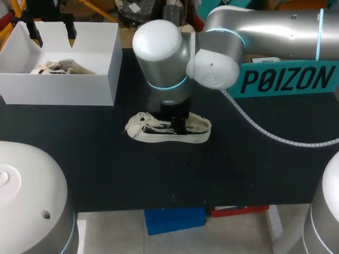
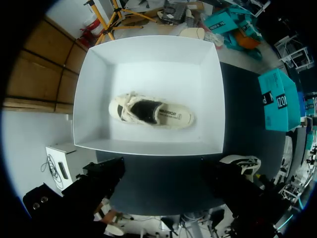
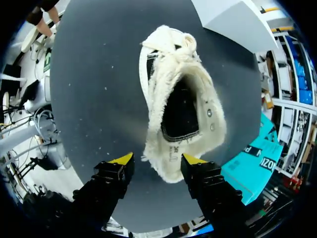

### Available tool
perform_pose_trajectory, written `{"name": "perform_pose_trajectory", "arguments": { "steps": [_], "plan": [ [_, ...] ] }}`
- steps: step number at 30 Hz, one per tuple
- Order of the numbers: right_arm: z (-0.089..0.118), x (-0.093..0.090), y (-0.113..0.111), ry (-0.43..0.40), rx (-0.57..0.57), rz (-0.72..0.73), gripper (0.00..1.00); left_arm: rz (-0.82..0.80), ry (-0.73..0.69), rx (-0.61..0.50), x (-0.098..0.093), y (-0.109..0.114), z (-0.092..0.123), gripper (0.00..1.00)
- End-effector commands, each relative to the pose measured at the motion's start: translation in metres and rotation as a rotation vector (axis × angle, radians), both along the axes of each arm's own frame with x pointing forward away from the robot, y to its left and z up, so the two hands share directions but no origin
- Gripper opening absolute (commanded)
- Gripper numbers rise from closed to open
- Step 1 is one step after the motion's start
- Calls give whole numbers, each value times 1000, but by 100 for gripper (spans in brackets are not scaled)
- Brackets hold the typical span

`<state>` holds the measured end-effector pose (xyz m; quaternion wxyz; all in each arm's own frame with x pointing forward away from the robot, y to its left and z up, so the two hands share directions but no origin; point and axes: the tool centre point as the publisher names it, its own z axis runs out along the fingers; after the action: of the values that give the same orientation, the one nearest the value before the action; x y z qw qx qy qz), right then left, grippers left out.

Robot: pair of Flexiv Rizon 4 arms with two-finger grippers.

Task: Take the shoe out of the shoebox, open the shoe tongue, remove and reinsert the insole, then place the shoe into the shoebox

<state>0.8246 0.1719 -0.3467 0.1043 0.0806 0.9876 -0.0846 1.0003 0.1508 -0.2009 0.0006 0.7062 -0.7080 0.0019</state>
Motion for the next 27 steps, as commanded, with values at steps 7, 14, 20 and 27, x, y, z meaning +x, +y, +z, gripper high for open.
{"name": "perform_pose_trajectory", "arguments": {
  "steps": [7,14,20,27],
  "plan": [
    [90,6,-44,-30,248,185,100,1,1,1,0,0,0,100],
    [92,11,-75,-75,553,234,100,1,1,1,0,0,0,100],
    [92,11,-75,-75,553,234,100,1,1,1,0,0,0,100],
    [92,11,-75,-75,553,234,100,1,1,1,0,0,0,100]
  ]
}}
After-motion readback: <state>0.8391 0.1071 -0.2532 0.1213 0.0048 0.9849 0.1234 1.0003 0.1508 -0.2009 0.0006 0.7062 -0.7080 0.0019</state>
